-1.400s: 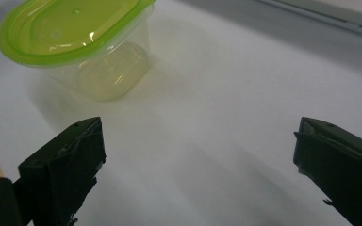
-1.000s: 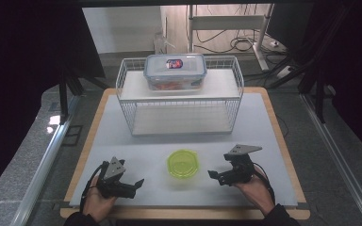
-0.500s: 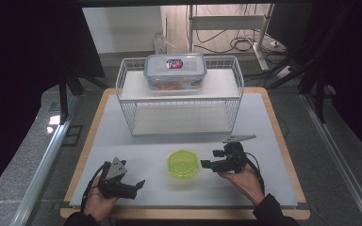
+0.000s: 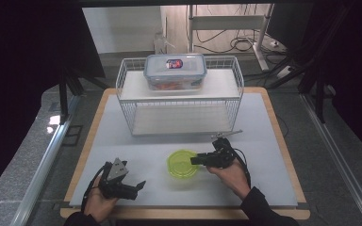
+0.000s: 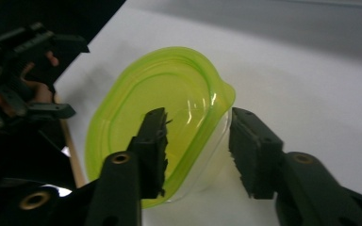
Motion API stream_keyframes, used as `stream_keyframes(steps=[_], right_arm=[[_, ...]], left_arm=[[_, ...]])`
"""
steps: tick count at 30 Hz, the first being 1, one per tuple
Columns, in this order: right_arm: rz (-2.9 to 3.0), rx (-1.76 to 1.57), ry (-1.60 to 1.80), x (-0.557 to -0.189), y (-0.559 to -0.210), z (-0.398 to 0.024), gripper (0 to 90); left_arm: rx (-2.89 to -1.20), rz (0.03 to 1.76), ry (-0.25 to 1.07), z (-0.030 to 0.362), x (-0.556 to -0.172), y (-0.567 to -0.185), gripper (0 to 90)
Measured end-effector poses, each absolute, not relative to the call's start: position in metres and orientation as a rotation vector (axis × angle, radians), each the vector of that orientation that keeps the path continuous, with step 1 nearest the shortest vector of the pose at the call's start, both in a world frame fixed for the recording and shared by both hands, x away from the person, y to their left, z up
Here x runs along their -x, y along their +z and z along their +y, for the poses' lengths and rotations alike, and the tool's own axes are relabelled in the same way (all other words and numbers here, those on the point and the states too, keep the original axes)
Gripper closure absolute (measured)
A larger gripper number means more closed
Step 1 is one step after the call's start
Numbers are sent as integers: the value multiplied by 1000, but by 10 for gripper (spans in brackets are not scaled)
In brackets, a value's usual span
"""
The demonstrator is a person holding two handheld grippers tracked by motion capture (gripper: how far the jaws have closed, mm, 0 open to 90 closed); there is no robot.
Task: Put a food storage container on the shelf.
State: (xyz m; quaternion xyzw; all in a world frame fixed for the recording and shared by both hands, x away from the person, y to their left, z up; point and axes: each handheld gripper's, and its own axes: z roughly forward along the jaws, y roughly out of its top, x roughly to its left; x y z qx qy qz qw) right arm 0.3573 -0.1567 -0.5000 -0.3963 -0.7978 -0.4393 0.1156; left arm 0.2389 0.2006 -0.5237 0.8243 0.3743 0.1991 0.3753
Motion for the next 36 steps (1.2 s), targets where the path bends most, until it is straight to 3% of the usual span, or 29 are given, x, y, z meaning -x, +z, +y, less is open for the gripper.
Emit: stream_keyframes(steps=[10,36], right_arm=[[-2277,1186,-1262,-360,-499,-160,797],[-2266,1155,-1429,-363,-462,-163,829]], left_arm=[[-2119,956,513,199,-239,-524,22],[-2132,944,521,199,-239,-524,27]])
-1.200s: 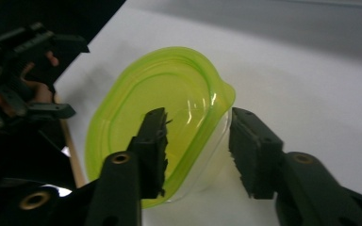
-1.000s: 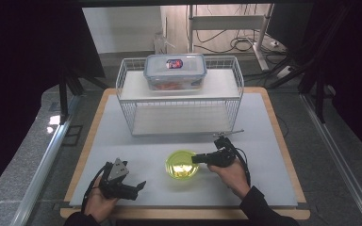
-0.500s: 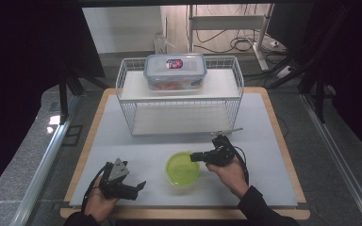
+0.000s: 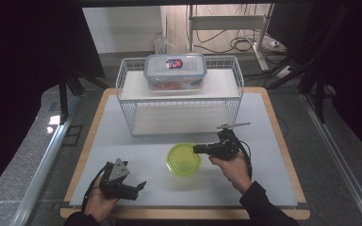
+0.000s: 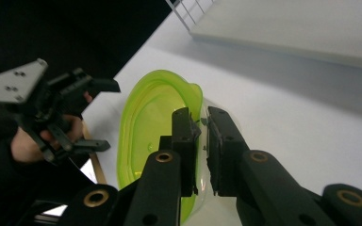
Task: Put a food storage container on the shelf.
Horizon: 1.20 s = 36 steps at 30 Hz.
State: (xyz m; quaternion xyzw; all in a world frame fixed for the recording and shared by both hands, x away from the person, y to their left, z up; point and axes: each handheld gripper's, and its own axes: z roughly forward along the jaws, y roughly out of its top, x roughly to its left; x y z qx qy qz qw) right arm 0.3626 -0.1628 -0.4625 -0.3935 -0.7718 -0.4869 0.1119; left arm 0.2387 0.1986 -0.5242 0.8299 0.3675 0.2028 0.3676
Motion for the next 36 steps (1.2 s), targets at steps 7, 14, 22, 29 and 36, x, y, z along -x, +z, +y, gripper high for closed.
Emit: stream_keyframes(steps=[7,14,22,29,36], right_arm=[[-2240,1144,-1494,-365,-446,-166,830],[-2216,1125,-1569,-370,-426,-169,830],[-2193,1114,-1625,-377,-406,-171,831],[-2157,1111,-1686,-385,-386,-173,832],[-2136,1109,-1736,-392,-366,-175,832]], left_arm=[[-2130,943,523,199,-239,-524,27],[-2116,944,530,199,-238,-523,27],[-2119,941,530,200,-238,-523,26],[-2123,938,530,200,-238,-523,26],[-2122,937,530,200,-239,-523,26]])
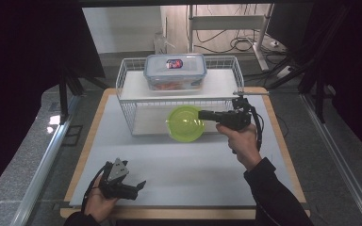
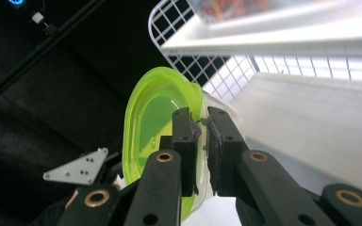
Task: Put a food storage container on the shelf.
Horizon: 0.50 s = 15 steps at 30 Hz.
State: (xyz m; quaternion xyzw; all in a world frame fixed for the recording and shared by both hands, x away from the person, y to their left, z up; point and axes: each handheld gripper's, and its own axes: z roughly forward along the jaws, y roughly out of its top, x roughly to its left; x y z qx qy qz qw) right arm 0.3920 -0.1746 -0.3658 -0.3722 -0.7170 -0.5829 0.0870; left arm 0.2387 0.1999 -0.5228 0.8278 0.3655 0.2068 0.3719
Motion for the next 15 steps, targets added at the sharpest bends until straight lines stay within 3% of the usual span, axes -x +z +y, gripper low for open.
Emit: stream_keyframes(steps=[15], right_arm=[[-2123,1119,-1815,-414,-315,-169,833]], left_arm=[[-2092,944,526,201,-238,-522,27]])
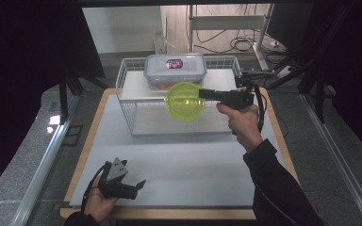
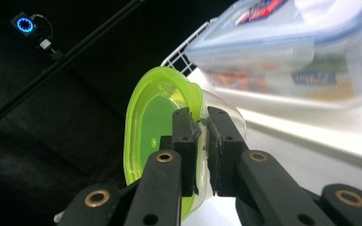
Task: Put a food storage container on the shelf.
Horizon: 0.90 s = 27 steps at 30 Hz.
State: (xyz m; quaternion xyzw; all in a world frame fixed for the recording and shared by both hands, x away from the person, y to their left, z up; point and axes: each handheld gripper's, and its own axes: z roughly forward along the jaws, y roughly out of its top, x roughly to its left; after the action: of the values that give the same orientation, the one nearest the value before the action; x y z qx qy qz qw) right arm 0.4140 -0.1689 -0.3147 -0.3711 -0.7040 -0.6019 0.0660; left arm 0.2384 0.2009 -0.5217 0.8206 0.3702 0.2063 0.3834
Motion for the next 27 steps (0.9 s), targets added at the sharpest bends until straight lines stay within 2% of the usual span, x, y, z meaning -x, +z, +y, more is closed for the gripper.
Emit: stream_keyframes(steps=[27], right_arm=[[-2096,1285,-1887,-478,-254,-137,834]], left_arm=[[-2060,929,520,204,-237,-518,30]])
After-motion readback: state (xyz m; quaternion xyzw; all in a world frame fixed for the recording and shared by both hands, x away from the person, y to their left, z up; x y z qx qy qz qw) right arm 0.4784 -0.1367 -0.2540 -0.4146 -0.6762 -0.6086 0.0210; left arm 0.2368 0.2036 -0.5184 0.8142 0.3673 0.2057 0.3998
